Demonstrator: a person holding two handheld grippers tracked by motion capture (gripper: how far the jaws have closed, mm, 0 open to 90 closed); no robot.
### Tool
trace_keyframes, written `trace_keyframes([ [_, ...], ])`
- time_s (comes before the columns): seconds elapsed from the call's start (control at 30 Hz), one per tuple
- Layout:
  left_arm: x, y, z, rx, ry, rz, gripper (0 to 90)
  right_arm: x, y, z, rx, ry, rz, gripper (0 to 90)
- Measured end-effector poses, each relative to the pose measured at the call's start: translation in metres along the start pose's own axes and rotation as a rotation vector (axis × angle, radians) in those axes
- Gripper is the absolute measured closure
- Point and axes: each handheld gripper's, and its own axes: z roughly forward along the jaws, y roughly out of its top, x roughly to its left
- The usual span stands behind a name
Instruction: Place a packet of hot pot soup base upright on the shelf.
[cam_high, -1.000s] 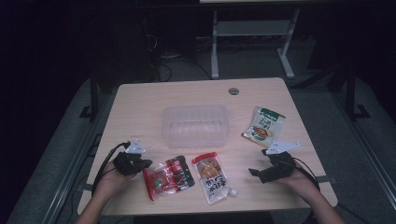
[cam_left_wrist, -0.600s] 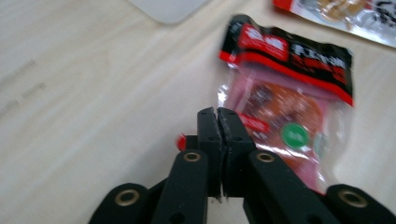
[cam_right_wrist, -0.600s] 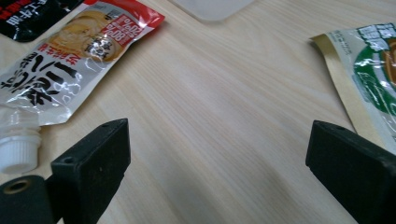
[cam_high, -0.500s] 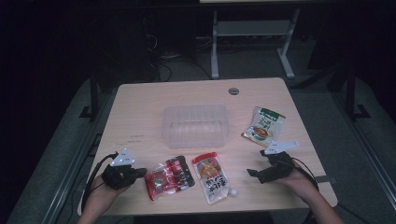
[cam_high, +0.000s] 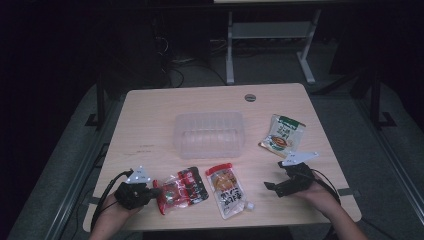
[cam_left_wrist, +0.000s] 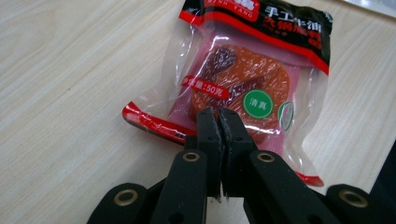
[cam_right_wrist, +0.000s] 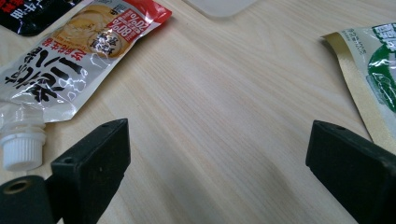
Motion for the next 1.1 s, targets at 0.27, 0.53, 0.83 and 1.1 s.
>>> trace_keyframes([
  [0.27, 0.006, -0.004, 0.002, 0.017, -0.008, -0.01, 88.2, 0.002, 0.001, 0.0, 0.012, 0.013, -0.004, 6.1],
  [0.53, 0.008, -0.006, 0.004, 0.038, -0.006, -0.01, 89.5, 0.011, 0.022, 0.0, -0.028, 0.088, 0.0, 6.1],
  [0.83, 0.009, -0.008, 0.007, 0.064, -0.003, -0.017, 89.7, 0.039, 0.056, 0.023, -0.045, 0.213, -0.048, 6.0],
  [1.1, 0.011, -0.008, 0.006, 0.065, -0.011, -0.015, 89.7, 0.073, 0.09, 0.057, -0.032, 0.327, -0.11, 6.1],
])
